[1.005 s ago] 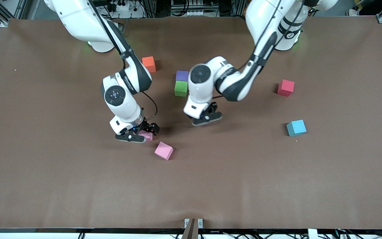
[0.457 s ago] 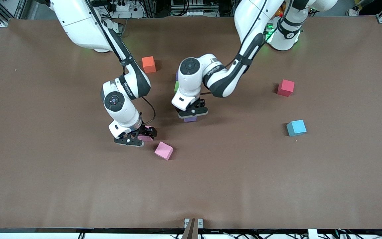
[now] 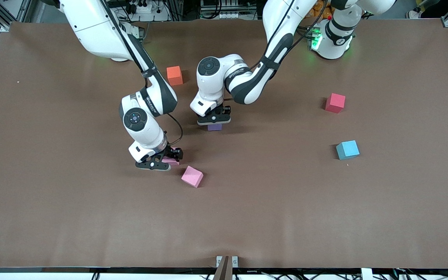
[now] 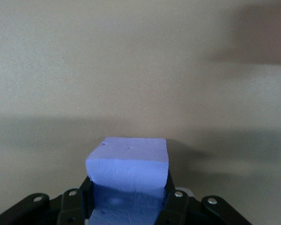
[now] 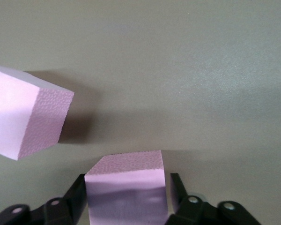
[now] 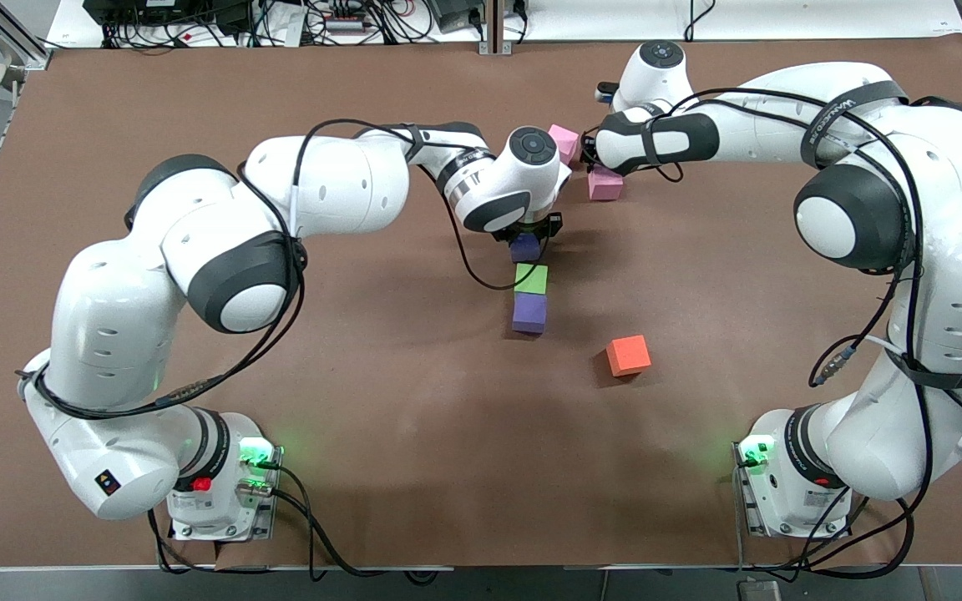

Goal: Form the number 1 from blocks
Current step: 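Lower the purple block below the green block with the left gripper, then grasp the pink block with the right gripper while the left gripper holds purple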

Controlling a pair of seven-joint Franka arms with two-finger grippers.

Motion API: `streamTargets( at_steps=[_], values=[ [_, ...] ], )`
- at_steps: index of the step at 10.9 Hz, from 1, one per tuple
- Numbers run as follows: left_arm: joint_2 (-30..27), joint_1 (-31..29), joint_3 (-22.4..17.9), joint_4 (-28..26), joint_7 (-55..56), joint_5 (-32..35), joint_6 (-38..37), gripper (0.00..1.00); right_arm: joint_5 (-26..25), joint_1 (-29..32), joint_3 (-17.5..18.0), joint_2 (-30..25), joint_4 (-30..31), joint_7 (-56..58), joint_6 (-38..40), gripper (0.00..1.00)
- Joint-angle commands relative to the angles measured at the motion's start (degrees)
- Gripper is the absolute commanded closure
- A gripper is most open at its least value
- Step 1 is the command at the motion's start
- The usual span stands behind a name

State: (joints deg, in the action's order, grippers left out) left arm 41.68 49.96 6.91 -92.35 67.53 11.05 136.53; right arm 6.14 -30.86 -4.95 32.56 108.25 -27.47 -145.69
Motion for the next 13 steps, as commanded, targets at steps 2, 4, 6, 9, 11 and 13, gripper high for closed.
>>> streamTargets(
  at_steps=[2,4,6,9,11,13],
  values=[
    [0.42,1.27,-0.58,1.30,0.32,1.52,-1.88,1.00,0.72,0.45,0.29,0.14,0.20,1.19,-0.29,0.33],
    [0.42,1.36,-0.58,1.30,0.32,1.52,-1.88,1.00,0.80,0.80,0.20,-0.47,0.20,1.19,-0.21,0.33],
    [0.51,1.54,-0.58,1.30,0.32,1.44,-1.88,1.00,0.80,1.06,0.20,-3.97,1.43,1.10,0.50,0.33],
    [1.12,2.85,-0.58,1.38,0.41,1.35,-1.88,1.00,0.80,1.07,-1.28,-8.28,3.18,1.01,1.38,0.33],
    [2.08,2.86,-0.58,3.40,0.41,1.26,-1.88,1.00,0.80,1.15,-1.55,-11.97,5.12,0.92,2.51,0.33],
    [2.35,2.86,-0.58,3.58,0.41,1.26,-2.67,1.00,0.80,0.46,-2.95,-14.36,5.48,0.22,7.77,0.33]
  ],
)
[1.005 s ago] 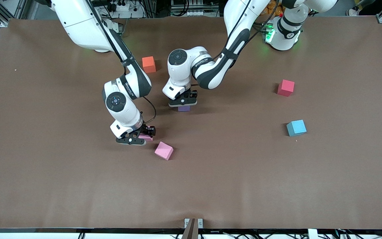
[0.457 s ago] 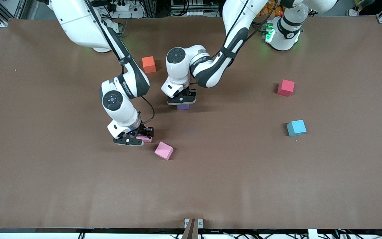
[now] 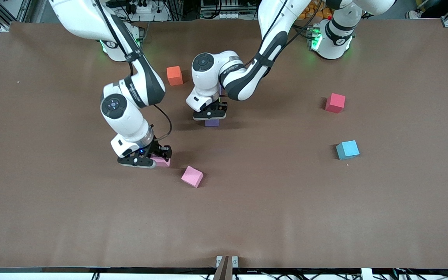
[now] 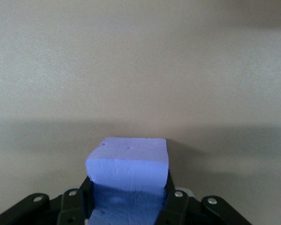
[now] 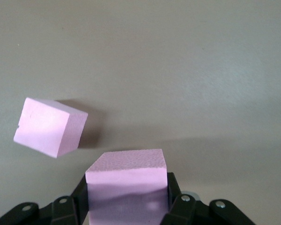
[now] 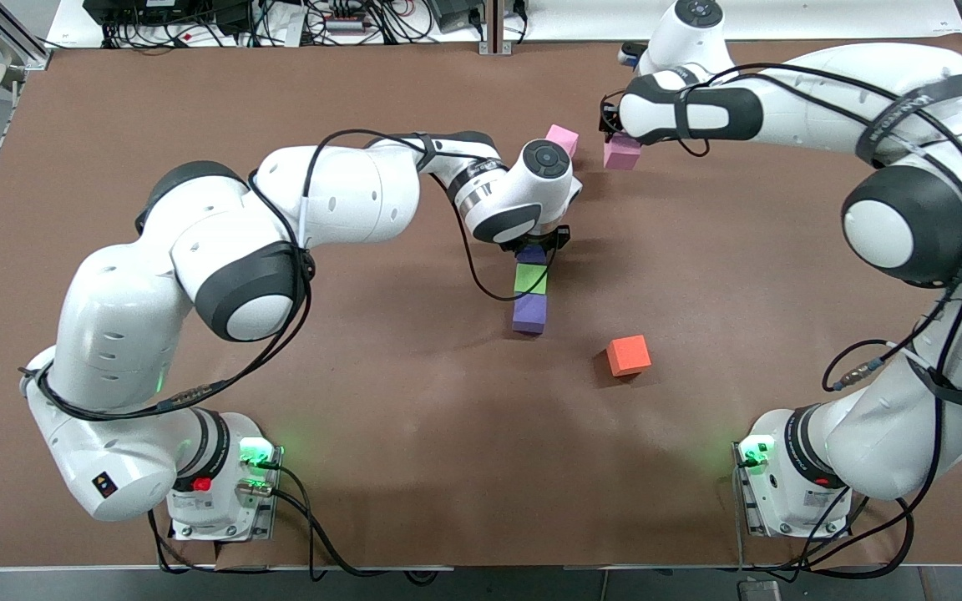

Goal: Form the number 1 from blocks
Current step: 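Grasp the pink block with the right gripper while the left gripper holds purple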

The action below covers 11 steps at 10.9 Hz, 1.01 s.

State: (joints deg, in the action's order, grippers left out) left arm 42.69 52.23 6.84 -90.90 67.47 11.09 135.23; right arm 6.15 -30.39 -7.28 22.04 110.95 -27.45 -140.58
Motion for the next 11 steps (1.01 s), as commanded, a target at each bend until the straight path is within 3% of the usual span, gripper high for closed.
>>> streamTargets(
  at_steps=[1,3,6,11],
  values=[
    [1.34,0.68,-0.51,2.14,0.55,1.38,-1.37,1.00,0.88,-0.11,-1.24,-4.45,2.78,0.21,4.42,0.33],
    [1.34,0.68,-0.51,1.87,0.47,1.47,-2.16,1.00,1.06,-0.11,-1.24,-4.64,2.87,0.12,4.70,0.33],
    [1.17,0.68,-0.25,1.87,0.38,1.47,-3.48,1.00,7.10,-0.37,-1.24,-4.81,2.78,0.03,6.01,0.33],
    [1.25,1.12,-0.25,2.22,0.47,0.60,-3.48,1.00,7.65,-1.42,-1.16,-5.43,1.99,-3.83,11.73,0.33]
  ],
)
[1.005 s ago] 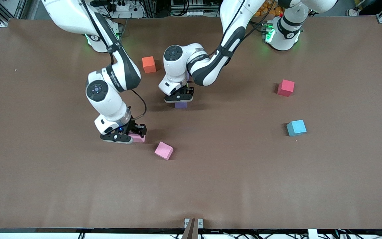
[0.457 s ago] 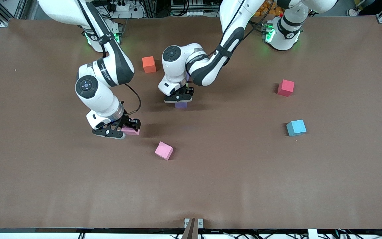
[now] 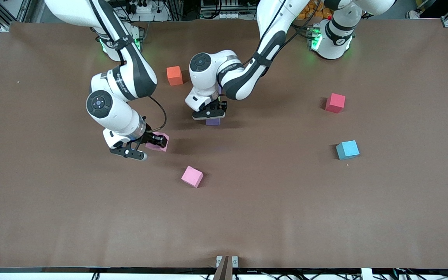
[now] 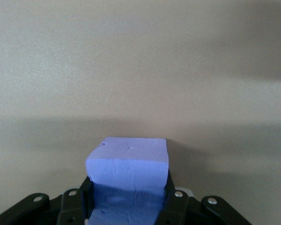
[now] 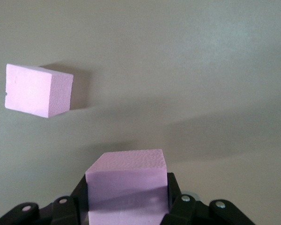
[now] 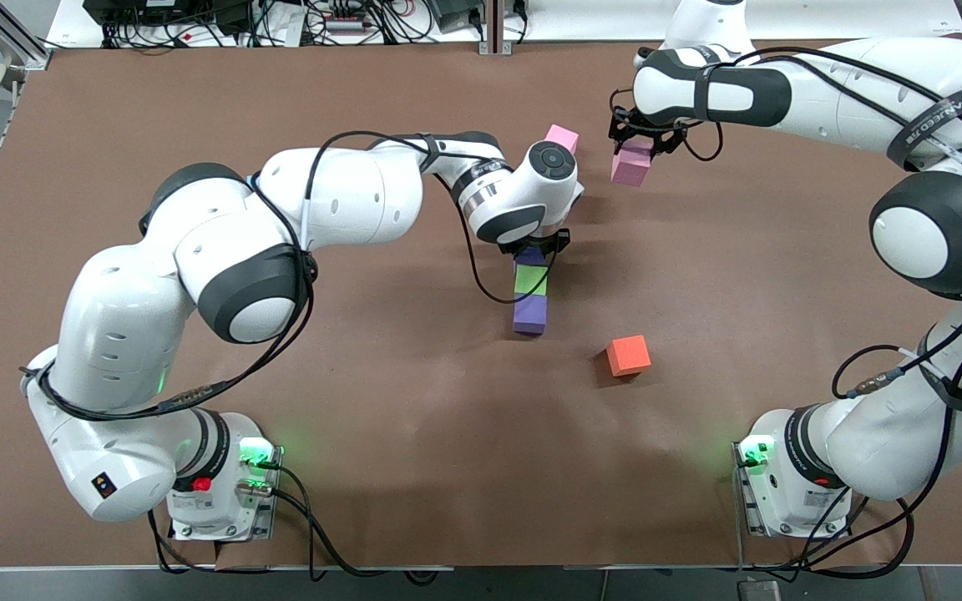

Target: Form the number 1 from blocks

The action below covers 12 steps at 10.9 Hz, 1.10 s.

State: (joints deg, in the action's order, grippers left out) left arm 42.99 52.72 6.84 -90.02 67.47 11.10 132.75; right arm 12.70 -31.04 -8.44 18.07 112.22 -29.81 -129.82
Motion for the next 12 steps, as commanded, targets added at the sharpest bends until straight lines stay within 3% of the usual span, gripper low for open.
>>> streamTargets(
  at_steps=[1,4,5,6,12],
  values=[
    [0.87,0.54,-0.34,1.60,0.47,0.51,-1.01,1.00,1.10,-0.78,0.00,-1.37,0.72,-1.48,1.41,0.33],
    [0.95,0.36,-0.42,2.65,0.47,0.42,-1.01,1.00,1.10,-1.39,0.00,-1.37,0.81,-1.83,2.20,0.34],
    [0.87,0.36,-0.34,2.91,0.82,0.42,-0.92,0.81,1.10,-1.65,0.00,-1.37,0.81,-2.27,2.20,0.34],
    [1.04,0.54,-0.42,2.83,1.08,0.51,-1.01,0.01,1.10,-2.00,0.00,-1.37,0.81,-2.36,2.20,0.35],
    [-0.09,0.71,-0.69,2.83,1.43,0.68,-1.01,0.00,2.16,-2.62,0.00,-1.37,0.72,-2.54,2.12,0.35]
  ],
)
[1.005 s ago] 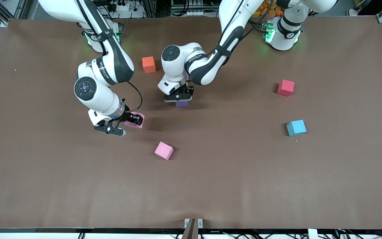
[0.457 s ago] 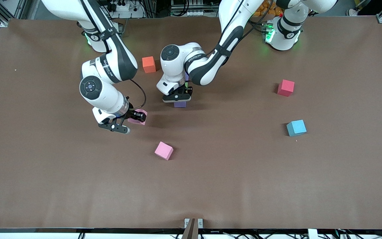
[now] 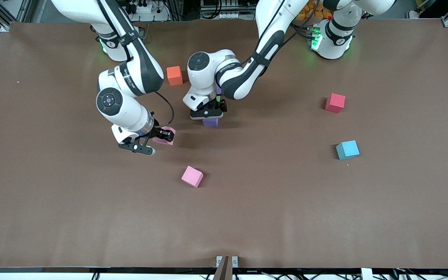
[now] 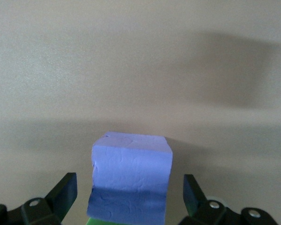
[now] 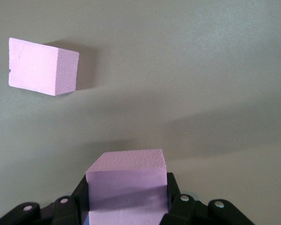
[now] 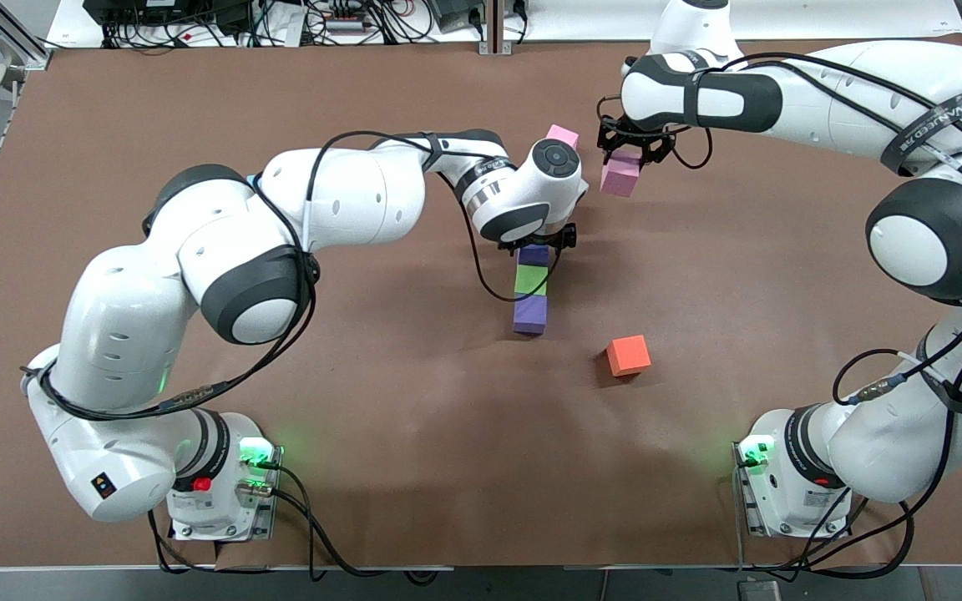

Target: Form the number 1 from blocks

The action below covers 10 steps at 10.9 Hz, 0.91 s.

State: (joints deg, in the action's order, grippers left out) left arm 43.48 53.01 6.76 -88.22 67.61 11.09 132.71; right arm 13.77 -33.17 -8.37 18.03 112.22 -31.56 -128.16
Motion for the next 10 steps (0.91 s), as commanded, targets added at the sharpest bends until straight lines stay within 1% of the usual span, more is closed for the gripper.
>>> streamTargets(
  at_steps=[1,3,4,5,8,10],
  values=[
    [-1.46,0.26,-0.87,1.03,1.47,0.68,-1.05,0.00,1.17,-0.66,-0.07,-1.33,0.72,-0.79,0.46,0.35],
    [-3.74,-0.71,-0.96,1.12,1.47,0.60,-3.58,0.00,1.44,-0.84,-0.07,-1.33,0.72,-0.87,0.46,0.35],
    [-4.97,-2.10,-0.96,1.03,1.56,0.51,-4.47,0.00,1.44,-0.84,-0.07,-1.33,0.72,-0.87,0.37,0.35],
    [-6.29,-4.29,-0.96,0.86,1.47,0.51,-6.48,0.00,1.44,-1.10,-0.07,-1.33,0.72,-0.87,0.28,0.35],
    [-7.62,-12.37,-0.96,0.42,1.12,0.51,-10.44,0.00,1.61,-2.68,-0.07,-0.72,0.46,-1.48,-0.16,0.35],
    [-8.76,-19.14,-0.88,-1.33,0.16,0.68,-12.03,0.00,1.61,-6.18,-0.07,2.25,-2.86,-4.99,-0.60,0.35]
  ],
)
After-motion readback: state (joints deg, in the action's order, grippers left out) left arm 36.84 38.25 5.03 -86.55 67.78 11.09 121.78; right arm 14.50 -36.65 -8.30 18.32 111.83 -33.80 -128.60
